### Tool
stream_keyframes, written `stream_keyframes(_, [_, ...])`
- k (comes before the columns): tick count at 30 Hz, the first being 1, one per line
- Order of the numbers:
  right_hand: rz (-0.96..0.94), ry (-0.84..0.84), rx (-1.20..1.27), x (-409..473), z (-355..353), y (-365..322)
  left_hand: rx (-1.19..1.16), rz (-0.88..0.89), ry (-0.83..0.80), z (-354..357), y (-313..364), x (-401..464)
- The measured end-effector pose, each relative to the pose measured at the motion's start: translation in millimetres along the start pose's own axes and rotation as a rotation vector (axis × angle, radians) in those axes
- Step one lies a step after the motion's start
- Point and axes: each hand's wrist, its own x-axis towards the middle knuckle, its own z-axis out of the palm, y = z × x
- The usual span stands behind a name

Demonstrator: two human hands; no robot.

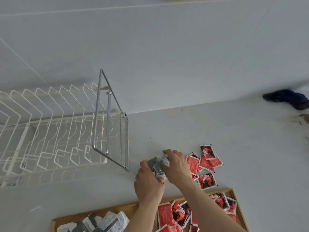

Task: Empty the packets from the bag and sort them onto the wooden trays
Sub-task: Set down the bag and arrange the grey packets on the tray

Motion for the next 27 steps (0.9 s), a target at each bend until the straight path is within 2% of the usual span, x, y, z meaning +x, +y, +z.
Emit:
stream_keyframes(8, [0.019, 0.045, 0.231, -2, -7, 8, -0.176, -0.039, -0.028, -10, -11, 6])
stream_keyframes(12, [0.103, 0.101, 0.400, 1, -28, 16, -0.208, -0.053, -0.012, -21, -18, 11])
stream_keyframes(14, [0.110, 0.110, 0.410, 4, -38, 22, -0.199, -0.031, -0.013, -28, -17, 12])
stream_keyframes(17, [0.045, 0.022, 0.315, 4, -49, 24, -0.222, 0.026, 0.004, -34, -15, 13])
stream_keyframes(21, [-0.108, -0.211, -0.046, -4, -39, 20, -0.220, 0.170, -0.002, -34, -9, 19])
stream_keyframes(24, [-0.228, -0.138, -0.246, -10, -22, 23, -0.126, 0.245, -0.052, -31, -3, 27])
stream_keyframes(27, [-0.278, -0.048, -0.288, -17, -12, 30, 0.031, 0.338, -0.033, -29, -4, 36])
